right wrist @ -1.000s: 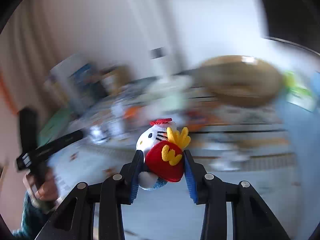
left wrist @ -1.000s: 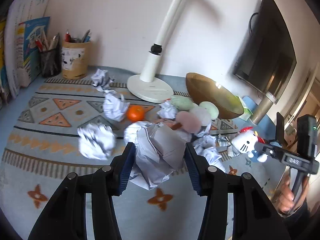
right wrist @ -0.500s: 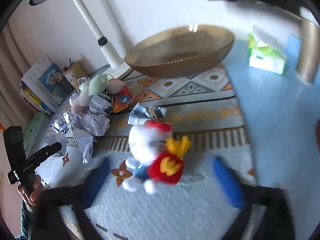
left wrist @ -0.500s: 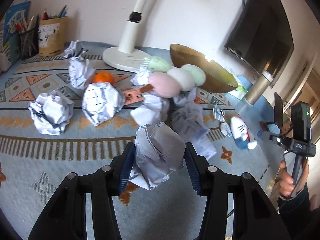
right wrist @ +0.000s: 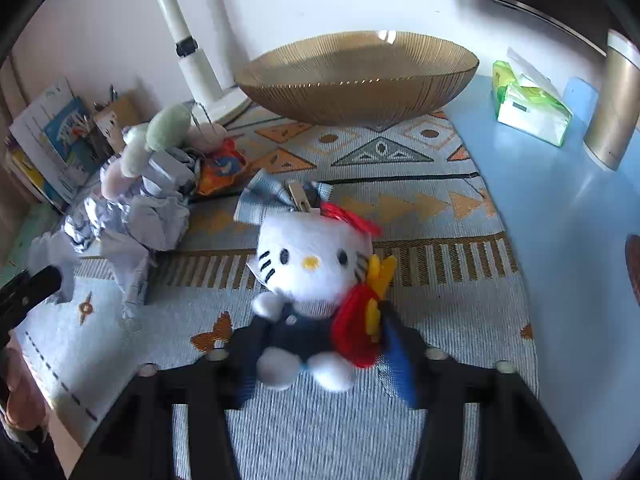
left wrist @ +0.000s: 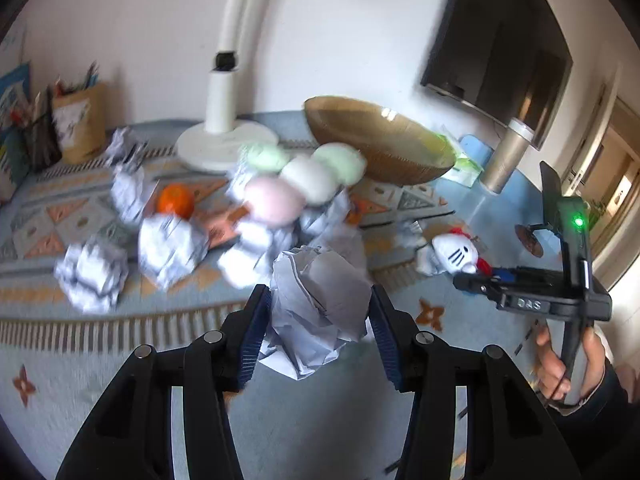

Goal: Organize objects
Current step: 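Carry crumpled paper ball in left gripper while right gripper carries Hello Kitty plush to bowl, then open both grippers over the amber bowl and withdraw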

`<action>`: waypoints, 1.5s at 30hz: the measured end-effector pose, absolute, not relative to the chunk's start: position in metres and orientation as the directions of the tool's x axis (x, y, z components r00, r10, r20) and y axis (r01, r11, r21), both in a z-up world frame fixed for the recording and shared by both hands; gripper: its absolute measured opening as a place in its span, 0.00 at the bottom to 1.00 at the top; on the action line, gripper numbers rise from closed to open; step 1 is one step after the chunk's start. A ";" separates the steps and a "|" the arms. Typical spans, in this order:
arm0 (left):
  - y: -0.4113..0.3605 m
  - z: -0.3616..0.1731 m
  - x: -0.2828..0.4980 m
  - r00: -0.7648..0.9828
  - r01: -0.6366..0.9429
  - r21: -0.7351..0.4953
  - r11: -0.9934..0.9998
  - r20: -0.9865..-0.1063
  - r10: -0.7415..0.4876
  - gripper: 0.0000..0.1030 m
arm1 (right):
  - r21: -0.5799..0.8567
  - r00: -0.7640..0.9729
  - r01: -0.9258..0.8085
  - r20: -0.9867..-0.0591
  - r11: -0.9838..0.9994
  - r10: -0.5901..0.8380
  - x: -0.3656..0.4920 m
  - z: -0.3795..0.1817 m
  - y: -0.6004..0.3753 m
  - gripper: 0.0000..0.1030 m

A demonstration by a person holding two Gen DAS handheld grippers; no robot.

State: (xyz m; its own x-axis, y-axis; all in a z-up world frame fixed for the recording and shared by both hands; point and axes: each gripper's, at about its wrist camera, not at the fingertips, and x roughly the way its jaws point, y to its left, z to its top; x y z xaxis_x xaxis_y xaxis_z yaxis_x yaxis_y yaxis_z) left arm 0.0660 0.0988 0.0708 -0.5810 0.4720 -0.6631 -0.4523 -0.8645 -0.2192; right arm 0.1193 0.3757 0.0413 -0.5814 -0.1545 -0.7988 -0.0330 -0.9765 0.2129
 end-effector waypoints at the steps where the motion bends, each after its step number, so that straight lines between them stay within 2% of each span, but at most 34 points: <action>1: 0.104 0.076 0.063 -0.578 -0.466 -0.218 -0.858 -0.659 0.481 0.46 | 0.227 -0.593 -0.039 -0.789 -0.973 -0.160 0.123 0.046 0.381 0.47; 6: 0.153 0.119 0.030 -0.580 -0.524 -0.173 -0.834 -0.645 0.498 0.46 | 0.298 -0.668 -0.060 -0.722 -0.953 -0.183 0.125 0.091 0.418 0.47; 9: 0.187 0.139 -0.009 -0.575 -0.527 -0.185 -0.830 -0.642 0.508 0.46 | 0.288 -0.721 -0.084 -0.679 -0.954 -0.142 0.108 0.124 0.435 0.47; 14: 0.228 0.144 -0.075 -0.559 -0.492 -0.225 -0.841 -0.659 0.504 0.46 | 0.261 -0.773 -0.142 -0.632 -0.955 -0.058 0.059 0.160 0.456 0.47; 19: 0.256 0.128 -0.116 -0.555 -0.455 -0.212 -0.865 -0.692 0.461 0.47 | 0.269 -0.773 -0.192 -0.635 -0.944 -0.023 0.010 0.165 0.463 0.47; 21: 0.264 0.123 -0.126 -0.576 -0.426 -0.181 -0.886 -0.702 0.420 0.57 | 0.268 -0.772 -0.190 -0.635 -0.944 -0.025 -0.007 0.161 0.465 0.51; 22: 0.266 0.121 -0.131 -0.574 -0.425 -0.179 -0.887 -0.705 0.418 0.75 | 0.270 -0.769 -0.177 -0.639 -0.947 -0.039 -0.018 0.160 0.467 0.56; 23: 0.266 0.120 -0.134 -0.566 -0.429 -0.194 -0.882 -0.703 0.430 0.86 | 0.267 -0.759 -0.169 -0.649 -0.949 -0.047 -0.029 0.156 0.468 0.74; 24: 0.264 0.120 -0.134 -0.566 -0.426 -0.209 -0.880 -0.697 0.439 0.87 | 0.260 -0.752 -0.175 -0.658 -0.949 -0.041 -0.037 0.153 0.472 0.82; 29: 0.233 0.135 -0.109 -0.586 -0.432 -0.234 -0.871 -0.662 0.468 0.87 | 0.267 -0.738 -0.162 -0.672 -0.950 -0.063 -0.022 0.140 0.481 0.82; 33: 0.181 0.161 -0.059 -0.659 -0.420 -0.233 -0.877 -0.586 0.471 0.87 | 0.252 -0.744 -0.098 -0.661 -0.963 -0.097 0.013 0.144 0.467 0.82; 36: 0.132 0.173 -0.014 -0.712 -0.401 -0.210 -0.892 -0.541 0.447 0.91 | 0.242 -0.752 -0.024 -0.644 -0.970 -0.142 0.040 0.152 0.442 0.82; 37: 0.114 0.174 0.002 -0.728 -0.398 -0.203 -0.895 -0.523 0.442 0.91 | 0.249 -0.753 0.013 -0.634 -0.968 -0.173 0.052 0.152 0.430 0.83; 38: 0.093 0.172 0.022 -0.756 -0.375 -0.197 -0.906 -0.501 0.421 0.92 | 0.257 -0.752 0.036 -0.629 -0.966 -0.196 0.059 0.150 0.421 0.88; 39: 0.076 0.168 0.034 -0.779 -0.342 -0.192 -0.920 -0.489 0.392 0.95 | 0.270 -0.750 0.058 -0.623 -0.961 -0.221 0.069 0.143 0.411 0.96; 40: 0.059 0.162 0.048 -0.801 -0.301 -0.187 -0.935 -0.483 0.354 1.00 | 0.286 -0.745 0.074 -0.621 -0.955 -0.244 0.079 0.129 0.399 0.99; 42: 0.022 0.138 0.065 -0.826 -0.182 -0.172 -0.968 -0.508 0.245 1.00 | 0.289 -0.736 0.055 -0.635 -0.956 -0.234 0.089 0.099 0.381 1.00; 45: -0.014 0.092 0.065 -0.780 -0.069 -0.107 -0.992 -0.614 0.121 0.99 | 0.228 -0.734 0.037 -0.654 -0.973 -0.182 0.090 0.069 0.360 1.00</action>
State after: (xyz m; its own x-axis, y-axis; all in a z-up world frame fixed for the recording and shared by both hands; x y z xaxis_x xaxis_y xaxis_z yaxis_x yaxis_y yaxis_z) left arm 0.0647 -0.0139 0.0920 -0.7798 0.1206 -0.6143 -0.0690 -0.9918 -0.1072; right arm 0.0898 0.3601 0.0690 -0.7342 -0.1817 -0.6542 0.0374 -0.9729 0.2282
